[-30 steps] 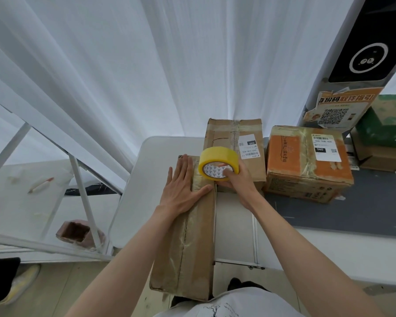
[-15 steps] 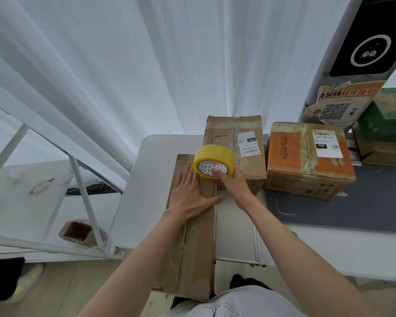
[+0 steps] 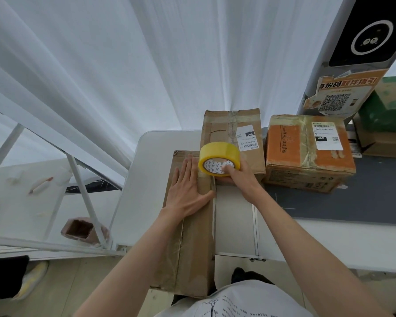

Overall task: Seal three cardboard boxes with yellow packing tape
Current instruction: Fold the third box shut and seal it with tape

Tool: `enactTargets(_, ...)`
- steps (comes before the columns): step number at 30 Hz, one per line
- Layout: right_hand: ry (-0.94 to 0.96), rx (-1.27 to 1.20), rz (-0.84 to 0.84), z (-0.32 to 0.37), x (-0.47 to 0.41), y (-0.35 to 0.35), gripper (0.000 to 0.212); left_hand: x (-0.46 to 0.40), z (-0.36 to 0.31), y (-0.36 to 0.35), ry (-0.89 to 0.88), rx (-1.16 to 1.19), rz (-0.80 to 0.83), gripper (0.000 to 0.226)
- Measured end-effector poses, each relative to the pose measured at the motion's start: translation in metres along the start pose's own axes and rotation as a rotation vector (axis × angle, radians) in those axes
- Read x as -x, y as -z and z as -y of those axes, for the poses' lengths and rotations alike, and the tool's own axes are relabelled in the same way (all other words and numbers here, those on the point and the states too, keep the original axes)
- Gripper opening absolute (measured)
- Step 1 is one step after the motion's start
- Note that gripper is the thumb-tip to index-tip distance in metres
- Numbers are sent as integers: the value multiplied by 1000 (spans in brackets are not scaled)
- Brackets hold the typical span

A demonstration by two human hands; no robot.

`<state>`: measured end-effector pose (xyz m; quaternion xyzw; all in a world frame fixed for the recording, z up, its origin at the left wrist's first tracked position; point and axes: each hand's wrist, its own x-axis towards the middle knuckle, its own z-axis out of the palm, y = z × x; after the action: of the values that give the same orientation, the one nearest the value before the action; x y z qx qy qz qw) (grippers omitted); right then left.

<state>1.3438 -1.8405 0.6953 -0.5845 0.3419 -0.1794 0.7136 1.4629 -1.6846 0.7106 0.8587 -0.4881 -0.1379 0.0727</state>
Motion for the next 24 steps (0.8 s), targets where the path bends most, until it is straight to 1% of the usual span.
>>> enactTargets(2, 50, 37, -43, -2, 1, 1, 40, 1, 2, 0, -2, -5, -2, 109)
enactTargets(4, 61, 47, -114, -10, 2, 11, 38, 1, 6, 1, 0, -15, 0, 107)
enactTargets(7, -11, -42, -194, -32, 8, 33, 39, 0, 6, 0, -3, -27, 4, 104)
enactTargets(10, -110, -174, -194, -50, 12, 38, 46, -2, 2, -3, -15, -34, 3, 104)
enactTargets(13, -134, -247, -213, -56, 10, 32, 55, -1, 3, -1, -12, -31, 4, 104)
enactTargets(16, -141, -335, -230, -57, 8, 26, 53, 2, 2, 1, 2, -18, -23, 108)
enactTargets(18, -147, -382, -242, -56, 10, 22, 50, 3, -1, 1, 58, -43, -72, 111)
enactTargets(20, -163, -426, -252, -62, 11, 17, 48, 3, -4, 0, 199, -42, -92, 115)
enactTargets(22, -196, -478, -267, -69, 12, 11, 47, 6, -6, 0, 331, 31, -54, 116)
enactTargets(24, -227, -523, -271, -73, 11, 4, 44, 8, -7, 4, 372, 109, -17, 114)
